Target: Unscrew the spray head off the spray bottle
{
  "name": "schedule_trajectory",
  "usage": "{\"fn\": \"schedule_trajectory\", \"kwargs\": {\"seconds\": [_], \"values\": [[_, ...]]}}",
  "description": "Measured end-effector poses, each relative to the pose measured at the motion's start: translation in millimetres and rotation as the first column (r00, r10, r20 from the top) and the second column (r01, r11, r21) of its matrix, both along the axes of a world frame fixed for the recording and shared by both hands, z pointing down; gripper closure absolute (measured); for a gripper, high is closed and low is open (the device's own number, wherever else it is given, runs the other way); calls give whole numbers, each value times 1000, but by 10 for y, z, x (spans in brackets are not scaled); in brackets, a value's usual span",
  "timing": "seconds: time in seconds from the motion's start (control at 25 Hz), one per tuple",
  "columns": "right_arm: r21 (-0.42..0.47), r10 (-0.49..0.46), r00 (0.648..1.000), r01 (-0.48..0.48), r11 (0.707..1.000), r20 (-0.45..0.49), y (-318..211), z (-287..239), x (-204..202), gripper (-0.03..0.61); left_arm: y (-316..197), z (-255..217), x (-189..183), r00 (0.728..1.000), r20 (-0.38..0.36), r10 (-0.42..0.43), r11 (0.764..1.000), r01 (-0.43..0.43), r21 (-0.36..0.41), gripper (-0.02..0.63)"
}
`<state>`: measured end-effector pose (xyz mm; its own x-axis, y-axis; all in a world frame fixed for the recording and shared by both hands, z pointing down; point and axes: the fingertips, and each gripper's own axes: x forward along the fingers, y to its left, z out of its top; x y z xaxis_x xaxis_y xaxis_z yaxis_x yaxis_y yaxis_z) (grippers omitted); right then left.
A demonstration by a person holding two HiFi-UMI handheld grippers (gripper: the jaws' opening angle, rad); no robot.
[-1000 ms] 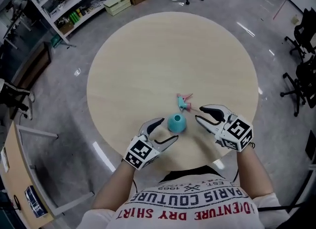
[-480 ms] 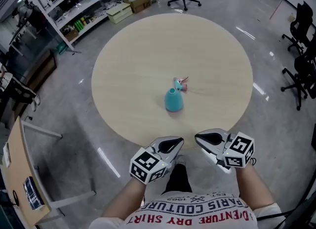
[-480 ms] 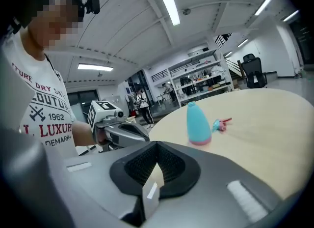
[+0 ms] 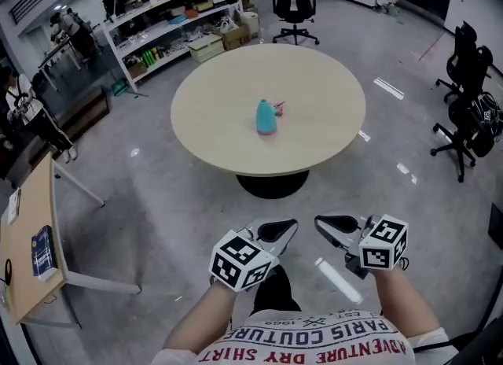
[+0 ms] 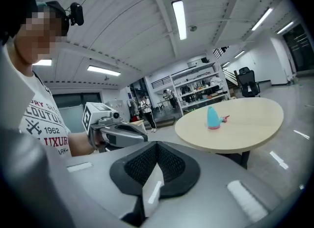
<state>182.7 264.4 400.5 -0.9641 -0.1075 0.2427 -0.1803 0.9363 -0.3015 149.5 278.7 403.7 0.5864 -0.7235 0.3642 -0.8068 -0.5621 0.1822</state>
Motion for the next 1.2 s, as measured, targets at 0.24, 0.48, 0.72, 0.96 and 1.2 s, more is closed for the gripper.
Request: {"fn": "schedule_trajectory", "kwargs": {"seconds": [0.24, 0.48, 0.72, 0.96, 1.2], "values": [[35, -81, 995, 79, 996, 53, 613, -681, 179, 577, 601, -560, 374, 998, 33, 50, 999, -50, 13, 612], [99, -124, 987, 114, 988, 98, 1035, -977, 547, 578, 1037, -810, 701, 996, 1, 91, 994, -91, 62, 612], [85, -130, 985, 120, 989, 118, 1293, -951, 581, 578, 1254, -805, 727, 997, 32, 66, 995, -69, 77, 612], [86, -127, 985, 117, 989, 117, 1440, -909, 577, 578, 1386, -803, 738, 997, 23, 70, 994, -72, 76, 612], [91, -122, 986, 111, 990, 114, 1431, -960, 666, 578, 1373, -847, 814, 998, 21, 65, 995, -67, 73, 612]]}}
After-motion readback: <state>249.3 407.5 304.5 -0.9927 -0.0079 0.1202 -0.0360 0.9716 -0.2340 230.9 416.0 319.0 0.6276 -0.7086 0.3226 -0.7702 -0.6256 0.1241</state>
